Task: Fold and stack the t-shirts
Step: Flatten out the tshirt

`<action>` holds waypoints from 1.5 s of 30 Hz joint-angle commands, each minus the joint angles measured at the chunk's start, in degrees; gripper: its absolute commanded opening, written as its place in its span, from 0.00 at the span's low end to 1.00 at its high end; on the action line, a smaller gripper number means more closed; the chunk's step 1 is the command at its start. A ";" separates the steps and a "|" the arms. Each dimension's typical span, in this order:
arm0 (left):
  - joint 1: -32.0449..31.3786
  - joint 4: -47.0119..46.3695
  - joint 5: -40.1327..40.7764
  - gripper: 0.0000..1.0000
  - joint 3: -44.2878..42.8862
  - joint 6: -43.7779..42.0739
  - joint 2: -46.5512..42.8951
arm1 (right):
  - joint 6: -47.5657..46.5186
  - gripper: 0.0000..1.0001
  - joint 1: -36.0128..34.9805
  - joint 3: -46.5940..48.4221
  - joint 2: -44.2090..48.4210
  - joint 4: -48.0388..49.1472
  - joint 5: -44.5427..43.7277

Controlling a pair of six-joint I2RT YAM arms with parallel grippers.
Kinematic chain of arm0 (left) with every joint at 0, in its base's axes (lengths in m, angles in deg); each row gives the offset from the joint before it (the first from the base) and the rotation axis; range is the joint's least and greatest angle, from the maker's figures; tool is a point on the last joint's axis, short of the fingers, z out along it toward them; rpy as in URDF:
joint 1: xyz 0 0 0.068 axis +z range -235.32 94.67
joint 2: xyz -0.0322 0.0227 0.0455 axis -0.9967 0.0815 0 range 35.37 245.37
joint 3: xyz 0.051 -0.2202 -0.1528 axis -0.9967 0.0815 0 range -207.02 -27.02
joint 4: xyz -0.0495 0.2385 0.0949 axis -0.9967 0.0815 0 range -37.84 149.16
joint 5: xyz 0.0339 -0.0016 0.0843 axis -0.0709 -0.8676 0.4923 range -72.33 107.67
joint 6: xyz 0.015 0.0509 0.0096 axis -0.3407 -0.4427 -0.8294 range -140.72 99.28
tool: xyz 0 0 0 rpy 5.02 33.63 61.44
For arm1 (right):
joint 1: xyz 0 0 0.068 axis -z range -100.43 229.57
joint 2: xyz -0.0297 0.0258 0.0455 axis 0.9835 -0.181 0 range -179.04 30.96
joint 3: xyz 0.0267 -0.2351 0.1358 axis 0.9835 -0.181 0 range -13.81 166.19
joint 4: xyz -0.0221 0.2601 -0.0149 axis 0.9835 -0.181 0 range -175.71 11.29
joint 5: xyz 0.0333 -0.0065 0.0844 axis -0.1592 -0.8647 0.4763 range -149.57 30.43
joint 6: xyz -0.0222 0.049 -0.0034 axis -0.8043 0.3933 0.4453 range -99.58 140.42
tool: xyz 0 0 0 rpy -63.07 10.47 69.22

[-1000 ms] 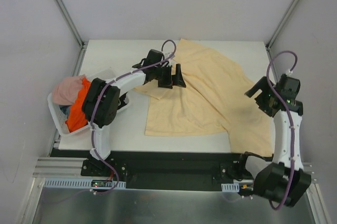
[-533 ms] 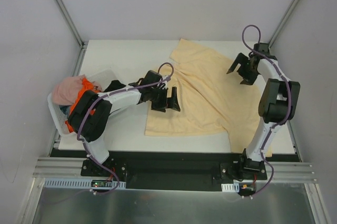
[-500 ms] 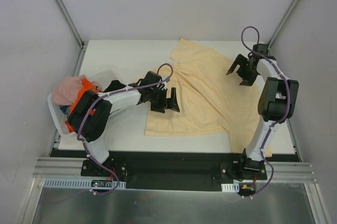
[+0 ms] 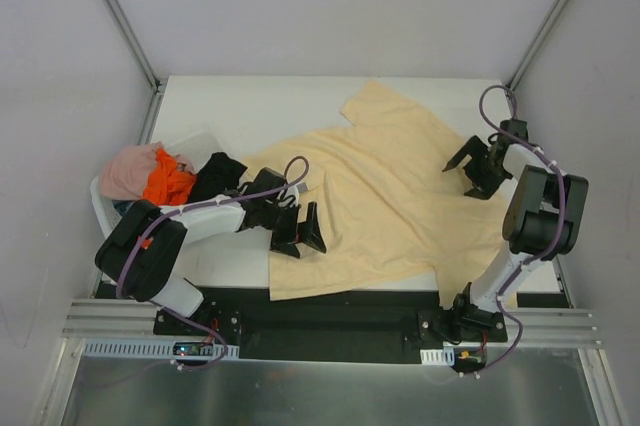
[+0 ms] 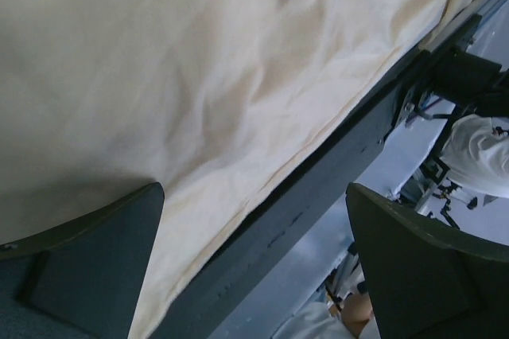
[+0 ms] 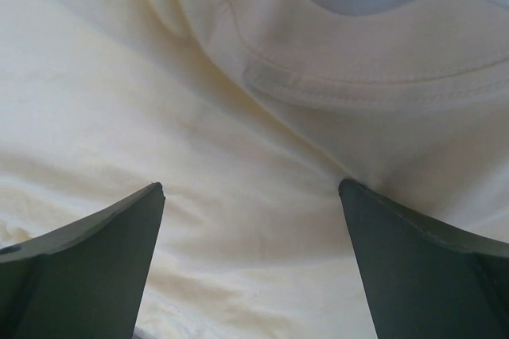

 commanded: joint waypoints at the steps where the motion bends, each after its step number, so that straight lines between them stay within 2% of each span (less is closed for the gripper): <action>1: -0.65 4.82 -4.41 0.99 0.36 0.89 -6.32 | 4.73 0.99 3.96 -11.40 5.72 -5.54 -5.02; 6: -0.30 7.98 0.07 0.99 -8.51 -3.76 -7.31 | 7.63 0.98 6.34 -21.25 17.32 -7.31 -11.62; 10: 1.72 9.30 3.31 0.99 -15.72 -6.32 -1.88 | 5.88 0.98 7.57 -24.69 21.81 -9.32 -17.60; 13: 5.05 9.74 5.87 0.99 -20.29 -7.46 2.60 | 2.56 0.98 8.45 -23.73 25.06 -10.99 -15.85; 15: 6.29 9.83 10.68 0.99 -24.33 -7.90 4.90 | 0.18 0.98 8.28 -20.75 27.43 -11.78 -12.53; 19: 7.87 10.01 13.52 0.99 -33.21 -8.52 13.60 | -2.64 0.96 4.43 -16.35 29.11 -9.42 -6.28; 21: 8.31 10.09 12.65 0.99 -38.04 -8.78 17.63 | -6.42 0.96 1.61 -11.53 26.40 -8.27 -6.35; 23: 9.19 10.01 12.55 0.99 -41.64 -9.31 20.19 | -9.66 0.96 -2.52 -6.61 19.99 -9.76 -8.72; 28: 11.12 11.06 11.15 0.99 -46.23 -10.70 27.84 | -11.44 0.96 -6.57 13.08 1.82 -14.50 -10.38; 34: 11.47 12.28 11.50 0.99 -47.98 -13.53 32.41 | -13.55 0.96 -6.84 30.30 -13.49 -19.69 -9.78; 36: 12.35 13.34 11.59 0.99 -49.74 -13.53 34.95 | -14.16 0.96 -6.84 32.95 -16.23 -20.05 -10.65; 45: 16.04 18.88 11.50 0.99 -64.05 -13.62 46.12 | -18.64 0.96 -5.17 54.57 -33.98 -29.88 -9.78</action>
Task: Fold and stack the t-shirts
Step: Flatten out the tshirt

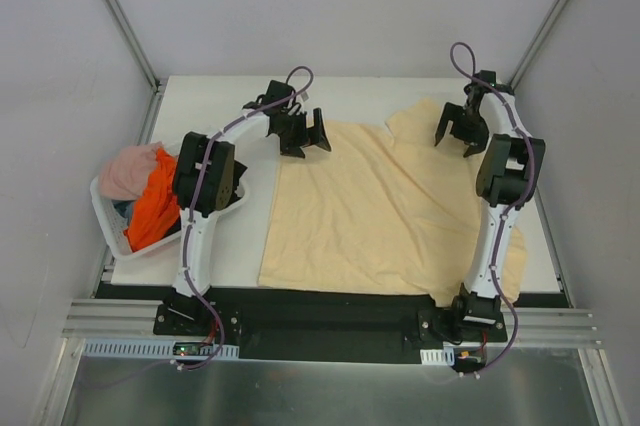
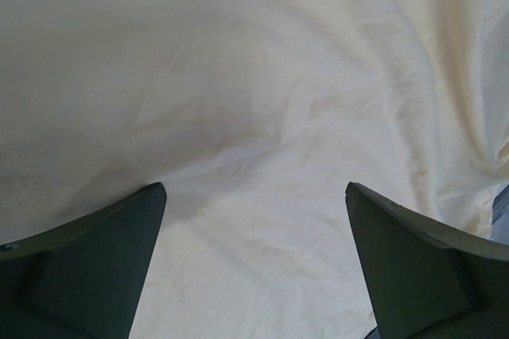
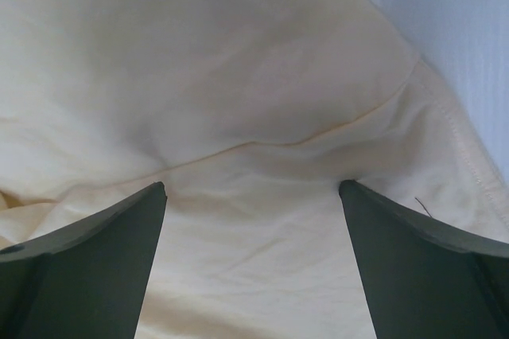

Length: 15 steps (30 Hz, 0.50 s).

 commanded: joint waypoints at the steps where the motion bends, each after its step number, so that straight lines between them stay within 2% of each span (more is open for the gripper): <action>1: 2.80 5.07 1.51 0.99 -9.57 -1.94 7.18 | -3.32 0.96 1.71 11.10 -8.37 -6.65 0.36; 3: 3.42 6.47 0.20 0.99 -13.36 -1.16 10.61 | -3.68 0.96 2.15 14.71 -9.88 -5.96 0.62; 9: 4.74 7.18 -0.95 0.99 -26.45 1.04 17.64 | 0.36 0.96 4.26 17.26 -12.16 9.13 0.36; 12: 5.18 7.18 -1.13 0.99 -30.33 2.71 20.10 | 3.42 0.96 5.49 25.61 -16.29 6.17 2.91; 15: 5.70 7.18 -0.86 0.99 -31.84 4.12 21.43 | 7.73 0.96 6.72 20.99 -13.24 10.54 1.33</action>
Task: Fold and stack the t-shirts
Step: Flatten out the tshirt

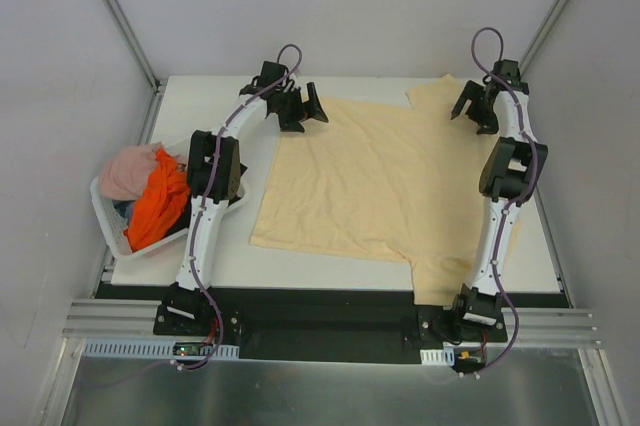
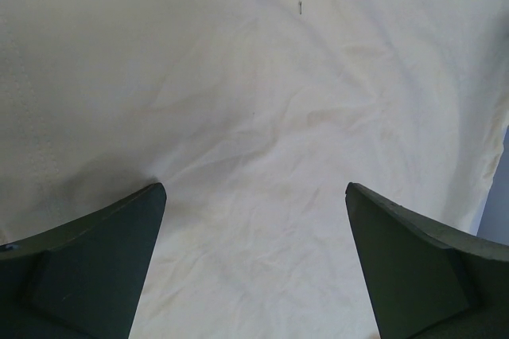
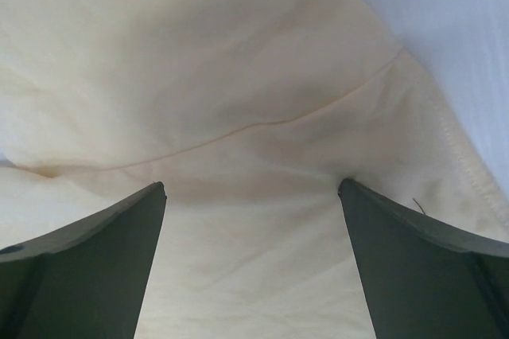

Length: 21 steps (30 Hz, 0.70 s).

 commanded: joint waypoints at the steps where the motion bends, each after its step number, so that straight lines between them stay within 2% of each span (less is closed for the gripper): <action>1: 1.16 2.48 2.28 0.99 -2.51 1.83 3.66 | 7.09 0.96 2.48 -3.70 0.67 6.30 -0.24; 6: 1.69 2.48 2.90 0.99 -2.15 2.35 3.22 | 10.08 0.96 4.50 0.41 -2.39 6.30 1.77; 11: 1.69 2.48 2.73 0.99 -2.33 1.57 2.17 | 10.09 0.96 4.51 -0.11 -1.79 8.85 4.75; 14: 1.69 2.48 2.55 0.99 -1.98 0.51 -0.03 | 7.99 0.96 4.42 -1.52 1.28 8.94 5.99; 17: 1.60 2.57 2.64 0.99 -1.10 -0.19 -3.45 | 5.35 0.96 4.42 -5.20 8.47 7.46 5.56; 20: 1.25 2.48 1.76 1.00 1.26 -0.54 -7.67 | 3.94 0.96 4.42 -11.70 16.28 5.96 3.81; 21: 1.07 2.48 1.59 0.99 3.54 -0.72 -8.90 | 3.76 0.96 4.42 -16.85 18.50 5.43 2.93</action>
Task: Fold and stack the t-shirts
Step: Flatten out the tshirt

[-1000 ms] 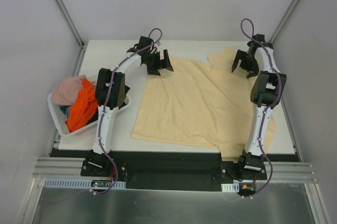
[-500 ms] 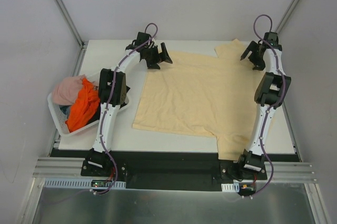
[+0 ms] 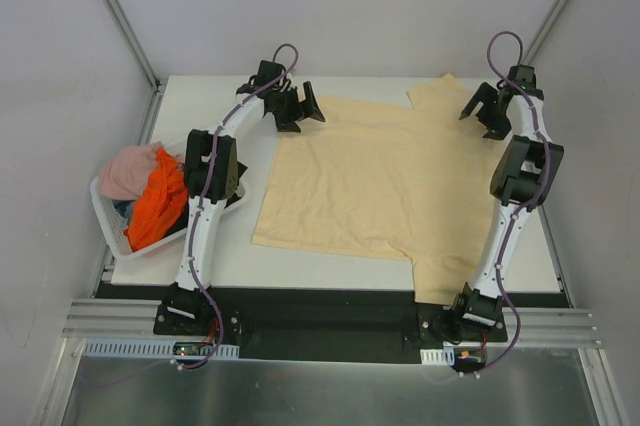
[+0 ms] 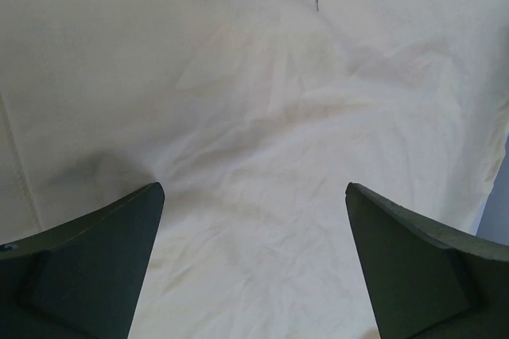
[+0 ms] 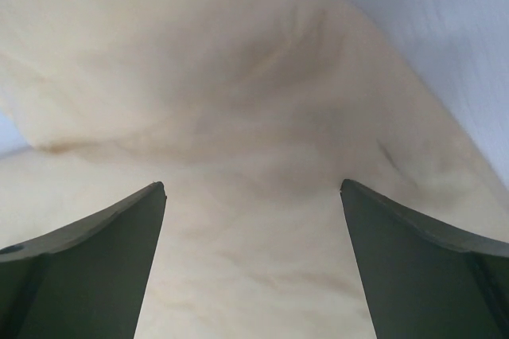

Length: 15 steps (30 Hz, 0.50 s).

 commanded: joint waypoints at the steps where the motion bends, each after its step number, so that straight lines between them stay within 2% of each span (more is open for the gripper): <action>1: 0.18 1.96 1.34 0.99 5.15 -2.47 -11.06 | -2.95 0.96 0.46 -11.10 16.10 -2.48 -2.87; 3: -0.96 2.05 1.69 0.99 10.31 -3.52 -13.97 | -2.34 0.96 0.38 -18.65 23.40 -1.35 -3.32; 8: -3.51 1.26 4.15 0.99 24.56 -4.58 -24.96 | -0.49 0.96 -0.41 -45.78 39.21 2.07 -6.22; 11: -4.48 -0.75 4.16 0.99 33.95 -3.80 -28.40 | 1.35 0.96 -0.42 -54.68 42.40 3.92 -5.08; 15: -4.57 -3.48 3.98 0.99 39.43 -2.39 -29.90 | 1.88 0.97 -0.42 -56.92 40.31 3.67 -5.86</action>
